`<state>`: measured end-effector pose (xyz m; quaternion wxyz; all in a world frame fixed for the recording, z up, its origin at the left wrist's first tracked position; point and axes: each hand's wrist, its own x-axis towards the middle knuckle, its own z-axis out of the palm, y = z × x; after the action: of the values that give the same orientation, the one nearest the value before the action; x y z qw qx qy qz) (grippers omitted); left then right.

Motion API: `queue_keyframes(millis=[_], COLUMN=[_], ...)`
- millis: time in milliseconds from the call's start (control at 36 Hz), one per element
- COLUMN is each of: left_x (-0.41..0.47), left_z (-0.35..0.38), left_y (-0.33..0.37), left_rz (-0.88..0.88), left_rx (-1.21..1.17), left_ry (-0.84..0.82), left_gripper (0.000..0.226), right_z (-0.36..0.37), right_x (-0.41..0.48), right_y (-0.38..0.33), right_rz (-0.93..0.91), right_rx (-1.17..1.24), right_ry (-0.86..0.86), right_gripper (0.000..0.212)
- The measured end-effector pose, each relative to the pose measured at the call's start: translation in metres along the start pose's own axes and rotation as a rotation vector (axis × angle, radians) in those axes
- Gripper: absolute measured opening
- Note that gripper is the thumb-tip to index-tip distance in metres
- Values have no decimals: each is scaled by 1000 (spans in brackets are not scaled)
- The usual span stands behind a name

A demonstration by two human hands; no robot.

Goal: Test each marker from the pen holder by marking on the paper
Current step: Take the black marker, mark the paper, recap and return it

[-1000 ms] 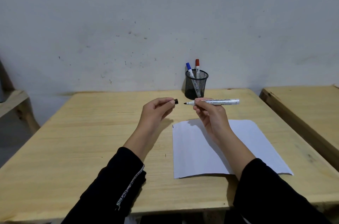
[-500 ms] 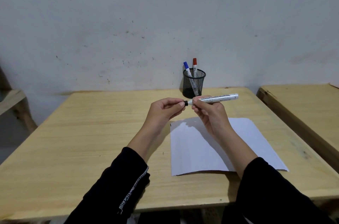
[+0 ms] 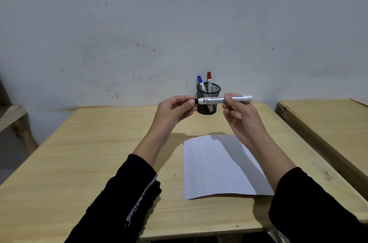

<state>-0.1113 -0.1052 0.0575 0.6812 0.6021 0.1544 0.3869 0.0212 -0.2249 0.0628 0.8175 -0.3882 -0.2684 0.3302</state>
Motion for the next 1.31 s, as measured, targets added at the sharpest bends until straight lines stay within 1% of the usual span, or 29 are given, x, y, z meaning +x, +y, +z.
queue_keyframes(millis=[56, 111, 167, 250, 361, 444, 556, 667, 722, 750, 833, 889, 972, 1000, 1056, 1083, 1139, 1222, 1306], left_x=[28, 36, 40, 44, 50, 52, 67, 84, 90, 92, 95, 97, 103, 105, 110, 113, 118, 126, 133], left_z=[11, 12, 16, 25, 36, 42, 47, 37, 24, 18, 4, 1, 3, 5, 9, 11, 14, 16, 13], left_y=[13, 20, 22, 22, 20, 19, 14, -5, -23, -34, -65, -82, -99, -103, -111, -115, -122, -131, -141], left_rz=[23, 38, 77, 118, 179, 216, 276, 265, 210, 154, -41, -109, -149, -138, -86, -62, -38, -28, -37], left_rx=[-41, -81, -107, -51, 82, 181, 289, 574, 762, 841, 949, 937, 872, 834, 731, 682, 595, 505, 474], left_ry=[20, 55, 81, 97, 80, 58, 53, 90, 83, 64, -15, -51, -61, -58, -41, -31, -15, 4, 15], left_gripper=[11, 13, 14, 15, 13, 13, 13, 31, 40, 46, 74, 83, 85, 79, 53, 51, 56, 53, 63], right_z=[-11, -15, -18, -19, -14, -9, -7, -12, -14, -15, -19, -20, -22, -22, -22, -21, -20, -18, -17], right_x=[22, 25, 25, 24, 28, 30, 47, 74, 87, 93, 114, 126, 140, 144, 152, 155, 162, 169, 172], right_y=[-23, -29, -28, -19, -10, -3, 2, 5, 6, 7, 9, 14, 23, 27, 36, 40, 48, 55, 58], right_rz=[-40, -49, -106, -140, -163, -155, -134, -187, -218, -239, -321, -345, -317, -293, -234, -205, -151, -125, -96], right_rx=[-60, -243, -465, -788, -997, -1033, -1019, -1017, -1021, -1021, -1013, -992, -992, -1015, -1075, -1102, -1159, -1274, -1313], right_ry=[13, -41, -118, -164, -202, -225, -170, -74, -13, 15, 71, 84, 77, 61, 21, 3, -31, -92, -149], right_gripper=[9, 11, 12, 13, 19, 18, 16, 16, 18, 21, 32, 35, 32, 30, 22, 19, 18, 13, 7])
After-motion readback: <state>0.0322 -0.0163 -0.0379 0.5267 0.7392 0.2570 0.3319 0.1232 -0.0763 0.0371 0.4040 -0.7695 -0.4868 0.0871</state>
